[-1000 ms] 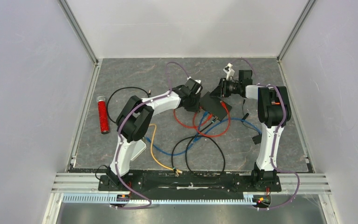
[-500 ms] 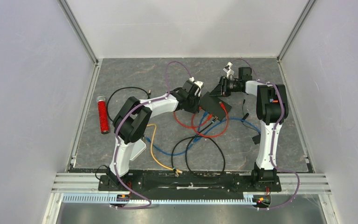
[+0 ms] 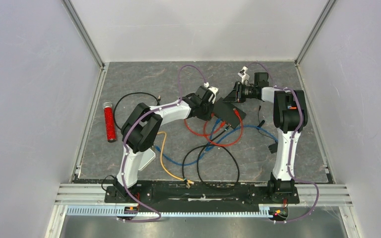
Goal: Insert the plug into the switch port
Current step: Insert the connector into the switch port, then move the switch port to the center of the board, then pick up the connector from the center of the board.
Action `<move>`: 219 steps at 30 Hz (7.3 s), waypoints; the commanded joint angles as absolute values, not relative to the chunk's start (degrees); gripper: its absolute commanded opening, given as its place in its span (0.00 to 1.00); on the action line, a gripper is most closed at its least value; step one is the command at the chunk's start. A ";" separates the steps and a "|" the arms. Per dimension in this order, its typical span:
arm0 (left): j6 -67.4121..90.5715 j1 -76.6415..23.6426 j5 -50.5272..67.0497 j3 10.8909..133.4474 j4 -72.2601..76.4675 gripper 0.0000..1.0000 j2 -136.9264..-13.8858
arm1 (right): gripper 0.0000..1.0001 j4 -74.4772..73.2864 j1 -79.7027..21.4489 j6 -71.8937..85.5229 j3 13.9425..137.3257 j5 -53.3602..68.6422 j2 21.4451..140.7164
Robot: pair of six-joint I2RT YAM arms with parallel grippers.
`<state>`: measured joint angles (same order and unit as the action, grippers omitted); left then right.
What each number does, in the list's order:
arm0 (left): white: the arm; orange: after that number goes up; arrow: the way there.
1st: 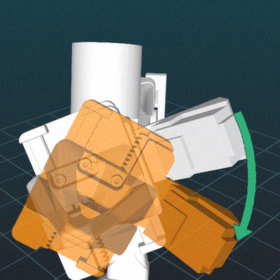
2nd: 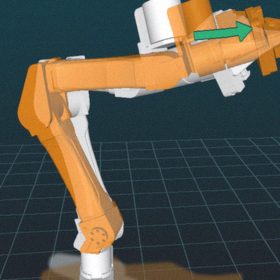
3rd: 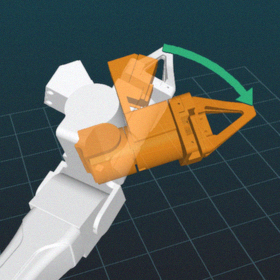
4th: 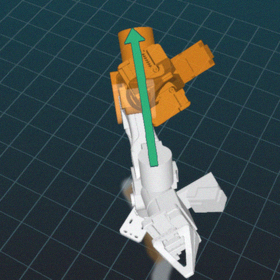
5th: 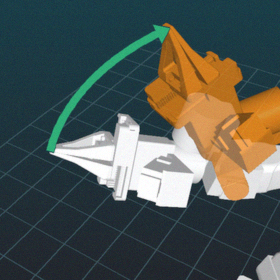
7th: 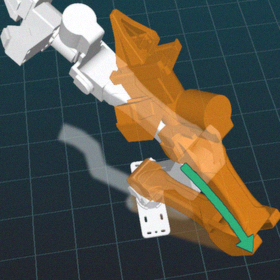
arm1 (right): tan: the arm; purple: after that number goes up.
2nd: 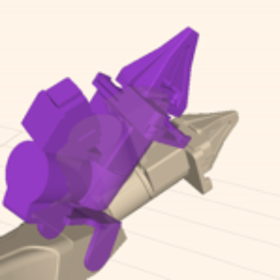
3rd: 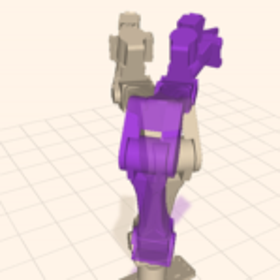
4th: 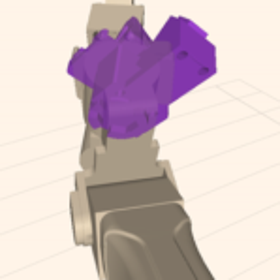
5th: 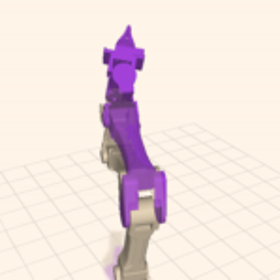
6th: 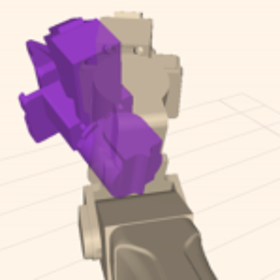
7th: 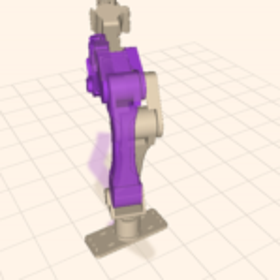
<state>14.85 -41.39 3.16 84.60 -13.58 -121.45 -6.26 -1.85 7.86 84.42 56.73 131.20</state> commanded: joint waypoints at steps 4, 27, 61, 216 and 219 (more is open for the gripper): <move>18.99 -40.78 3.35 89.90 -7.40 0.02 -127.97 | 0.25 -16.49 -7.37 3.87 70.75 57.20 132.86; 18.53 -40.01 2.09 101.60 -14.73 0.31 -130.07 | 0.52 -19.45 -2.21 8.78 92.71 39.95 131.22; 3.14 -33.93 -7.05 61.78 -29.57 0.78 -65.15 | 0.90 -5.81 -19.58 -20.71 64.61 5.35 103.10; 29.93 -28.39 -34.08 42.47 -42.36 0.98 -38.63 | 0.72 34.88 -60.30 53.24 42.31 0.95 89.06; 28.43 -28.42 -32.16 41.68 -41.31 0.99 -36.29 | 0.80 32.44 -60.47 55.45 47.52 3.19 94.31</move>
